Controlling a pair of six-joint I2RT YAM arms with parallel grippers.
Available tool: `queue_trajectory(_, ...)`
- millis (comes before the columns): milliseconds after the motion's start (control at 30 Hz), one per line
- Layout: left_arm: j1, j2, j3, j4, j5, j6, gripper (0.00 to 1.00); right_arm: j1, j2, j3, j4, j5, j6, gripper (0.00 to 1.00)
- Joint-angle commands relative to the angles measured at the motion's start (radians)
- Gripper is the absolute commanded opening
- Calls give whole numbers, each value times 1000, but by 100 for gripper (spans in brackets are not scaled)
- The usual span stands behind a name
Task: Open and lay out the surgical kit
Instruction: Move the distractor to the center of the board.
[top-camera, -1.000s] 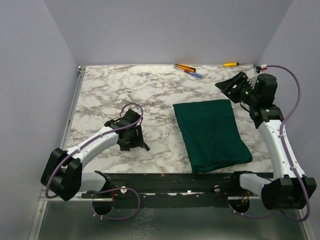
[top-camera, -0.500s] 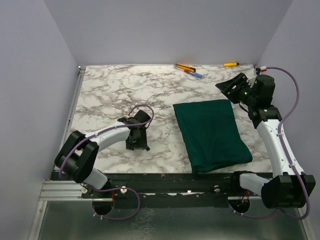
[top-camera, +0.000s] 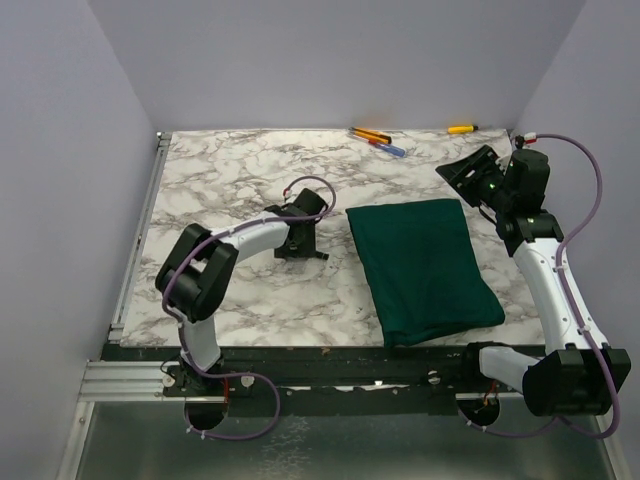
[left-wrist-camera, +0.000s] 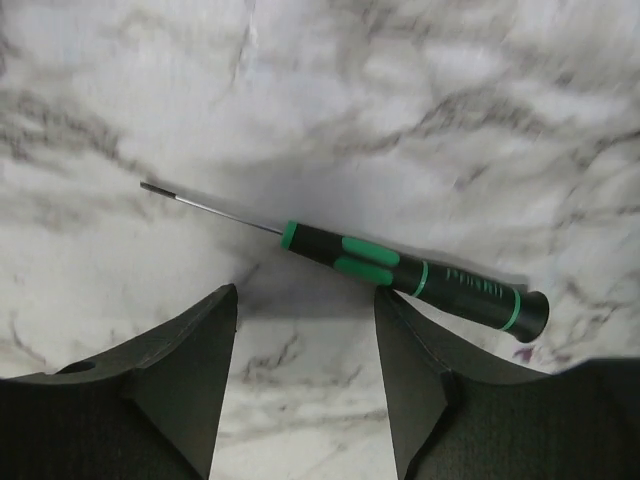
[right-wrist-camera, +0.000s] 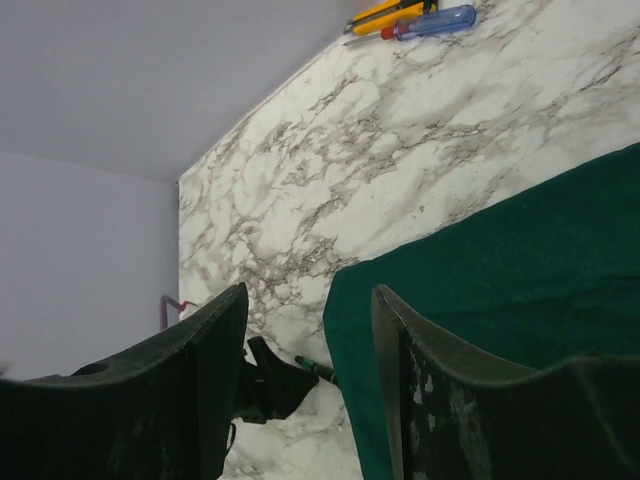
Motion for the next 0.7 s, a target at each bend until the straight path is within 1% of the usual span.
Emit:
queue_trajectory(0, 21, 172, 95, 69, -43, 24, 59, 5, 4, 4, 7, 67, -44, 57)
queue_trajectory(300, 106, 413, 445, 67, -30, 57, 60, 5, 57, 40, -16, 138, -115, 59)
queue_trajectory(467, 187, 555, 656, 55, -16, 85, 60, 5, 101, 63, -25, 155, -131, 59)
queue_trajectory(667, 256, 718, 931, 45, -8, 201, 61, 5, 144, 86, -15, 159, -148, 60)
